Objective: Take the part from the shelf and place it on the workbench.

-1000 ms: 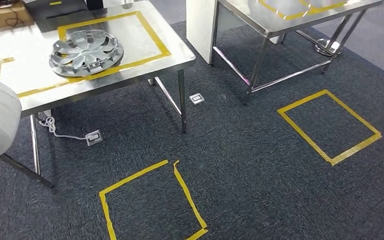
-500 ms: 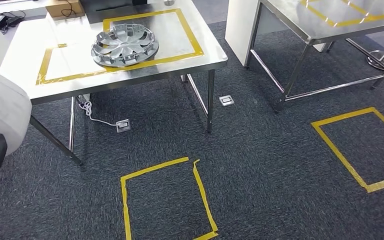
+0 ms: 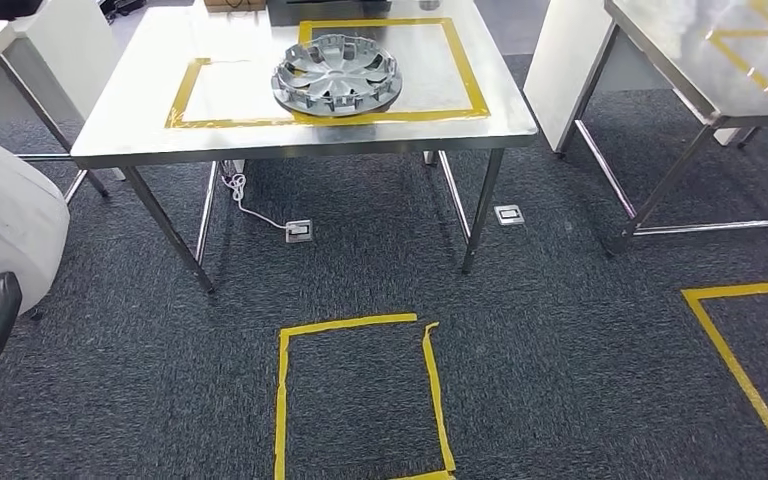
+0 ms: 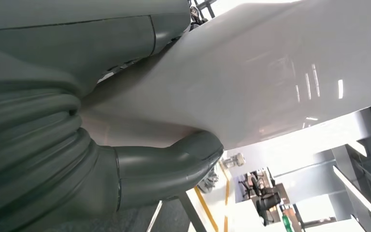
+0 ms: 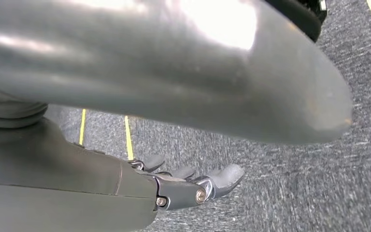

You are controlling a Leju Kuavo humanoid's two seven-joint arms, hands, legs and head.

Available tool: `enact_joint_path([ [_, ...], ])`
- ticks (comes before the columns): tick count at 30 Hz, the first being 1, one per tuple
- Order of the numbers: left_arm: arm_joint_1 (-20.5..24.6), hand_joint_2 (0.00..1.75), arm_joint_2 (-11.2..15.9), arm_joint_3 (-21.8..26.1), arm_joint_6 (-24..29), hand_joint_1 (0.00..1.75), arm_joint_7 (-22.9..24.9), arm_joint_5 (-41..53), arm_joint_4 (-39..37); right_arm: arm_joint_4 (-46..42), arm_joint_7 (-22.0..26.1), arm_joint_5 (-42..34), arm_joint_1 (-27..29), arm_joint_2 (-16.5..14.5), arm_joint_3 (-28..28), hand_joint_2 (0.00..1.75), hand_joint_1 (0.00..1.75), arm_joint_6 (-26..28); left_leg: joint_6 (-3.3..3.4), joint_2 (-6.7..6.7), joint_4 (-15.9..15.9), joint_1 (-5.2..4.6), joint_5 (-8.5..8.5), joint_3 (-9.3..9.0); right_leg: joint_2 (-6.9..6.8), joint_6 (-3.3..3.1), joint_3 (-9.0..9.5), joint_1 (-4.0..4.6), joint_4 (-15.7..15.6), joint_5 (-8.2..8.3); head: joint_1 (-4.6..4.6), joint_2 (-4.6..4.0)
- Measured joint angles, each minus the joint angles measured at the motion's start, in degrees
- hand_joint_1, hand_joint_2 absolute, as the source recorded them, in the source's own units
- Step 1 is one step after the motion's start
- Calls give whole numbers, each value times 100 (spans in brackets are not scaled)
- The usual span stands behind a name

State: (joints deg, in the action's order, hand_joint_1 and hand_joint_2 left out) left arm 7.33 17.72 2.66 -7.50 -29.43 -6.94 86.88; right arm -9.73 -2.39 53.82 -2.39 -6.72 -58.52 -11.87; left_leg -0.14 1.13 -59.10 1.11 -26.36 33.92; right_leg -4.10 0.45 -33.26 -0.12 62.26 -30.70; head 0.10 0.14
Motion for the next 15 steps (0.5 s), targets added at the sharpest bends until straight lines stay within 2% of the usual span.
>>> enact_joint_path([
  [1, 5, 175, -15, 1, 0, 175, 0, 17, 7, 0, -11, -20, 2, -3, -10, 0, 0, 3, 22, -24, 0, 8, 11, 16, 190, 28, -146, -14, 316, -184, 13, 0],
  [2, 8, 175, -32, 1, 0, 175, 2, 31, 11, 0, -15, -43, 8, -5, -26, 0, 0, 7, 38, -51, -1, 8, 19, 34, 305, 43, -336, -18, 704, -375, 23, 0],
  [3, 5, 175, -48, 1, 0, 175, 2, 42, 13, 0, -17, -65, 16, -8, -49, 0, 0, 14, 48, -81, -3, 6, 26, 52, 357, 51, -510, -20, 1053, -509, 33, 0],
  [4, 1, 175, -60, 1, 0, 175, 2, 49, 15, 0, -17, -80, 24, -8, -71, 0, 0, 28, 51, -113, -6, 3, 31, 64, 373, 51, -616, -21, 1256, -544, 36, 0],
  [5, -1, 175, -70, 1, 0, 175, 2, 51, 15, 0, -18, -90, 30, -8, -89, 0, 0, 42, 49, -145, -9, 2, 35, 69, 376, 44, -611, -21, 1237, -460, 36, -1],
  [6, -3, 175, -77, 2, 0, 175, 1, 51, 15, 0, -18, -95, 31, -8, -103, 0, 0, 57, 42, -175, -13, 3, 39, 68, 380, 28, -487, -21, 978, -277, 37, -1],
  [8, -1, 175, -84, 5, -1, 175, 0, 51, 17, 0, -13, -103, 26, -8, -121, 0, 0, 73, 9, -224, -21, -4, 47, 65, 415, -20, -95, -14, 169, 97, 37, -1],
  [9, 1, 175, -84, 9, -3, 175, -1, 51, 17, 0, -5, -108, 20, -10, -128, 0, 0, 76, -19, -242, -24, -12, 53, 69, 427, -42, 40, -8, -130, 198, 36, -1],
  [10, 3, 175, -79, 16, -7, 175, -3, 49, 17, 0, 7, -111, 17, -18, -131, 0, 0, 76, -35, -252, -29, -23, 43, 76, 436, -46, 104, -5, -293, 235, 35, -1],
  [15, 22, 175, -4, 91, -42, 175, -22, 8, -1, -1, 96, -110, 21, -63, -142, 0, 0, 74, -18, -251, 40, -47, 69, 83, 420, -38, 114, -27, -389, 281, 25, -1],
])
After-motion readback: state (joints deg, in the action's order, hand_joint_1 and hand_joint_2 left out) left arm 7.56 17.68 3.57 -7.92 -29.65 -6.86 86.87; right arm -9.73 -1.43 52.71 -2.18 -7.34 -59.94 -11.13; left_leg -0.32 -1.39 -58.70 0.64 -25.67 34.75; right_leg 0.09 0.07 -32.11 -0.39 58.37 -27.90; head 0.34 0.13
